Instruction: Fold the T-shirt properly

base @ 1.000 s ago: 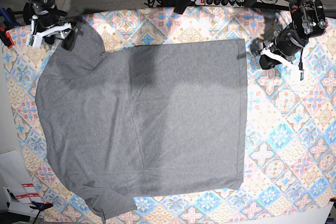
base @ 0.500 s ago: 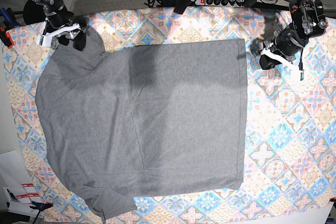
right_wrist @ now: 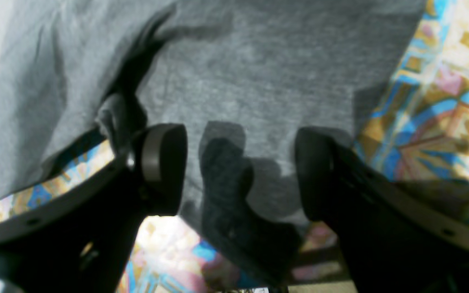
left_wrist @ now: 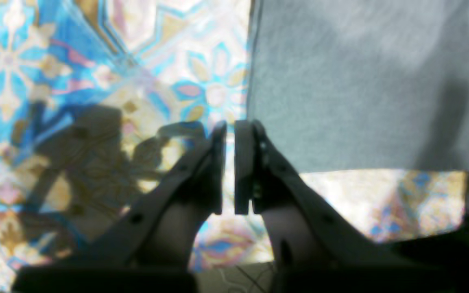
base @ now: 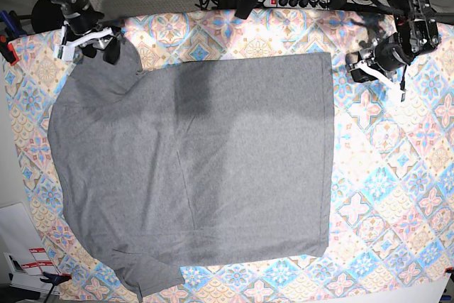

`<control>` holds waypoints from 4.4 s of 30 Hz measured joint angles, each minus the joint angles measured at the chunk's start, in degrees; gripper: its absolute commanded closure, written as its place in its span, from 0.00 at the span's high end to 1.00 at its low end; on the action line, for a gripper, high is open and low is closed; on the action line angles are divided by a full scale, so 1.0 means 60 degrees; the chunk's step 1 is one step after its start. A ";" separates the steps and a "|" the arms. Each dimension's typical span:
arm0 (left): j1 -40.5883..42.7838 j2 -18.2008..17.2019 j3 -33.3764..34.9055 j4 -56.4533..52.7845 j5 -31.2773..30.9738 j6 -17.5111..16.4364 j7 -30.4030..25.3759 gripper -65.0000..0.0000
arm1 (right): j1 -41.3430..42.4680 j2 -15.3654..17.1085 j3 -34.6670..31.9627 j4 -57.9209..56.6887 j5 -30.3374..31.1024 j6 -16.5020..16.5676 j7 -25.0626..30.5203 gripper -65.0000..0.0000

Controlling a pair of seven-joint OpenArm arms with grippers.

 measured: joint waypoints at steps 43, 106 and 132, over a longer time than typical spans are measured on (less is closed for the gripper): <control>-0.1803 0.0317 0.1814 -0.3730 0.0495 -0.3949 -0.0437 0.07 | -0.0262 0.0004 0.1064 0.0164 -0.0138 0.1151 -0.0313 0.46; -0.2087 0.0554 0.2947 -0.3752 0.0612 -0.4357 -0.1009 0.00 | 0.0841 0.0229 0.0787 -0.1585 0.0291 0.2484 -0.1515 0.06; -0.0794 0.0033 0.2459 -0.3705 0.0390 -0.4976 -0.2120 0.00 | 0.0291 0.0084 0.0780 0.0193 -0.1894 0.2477 -0.1847 0.06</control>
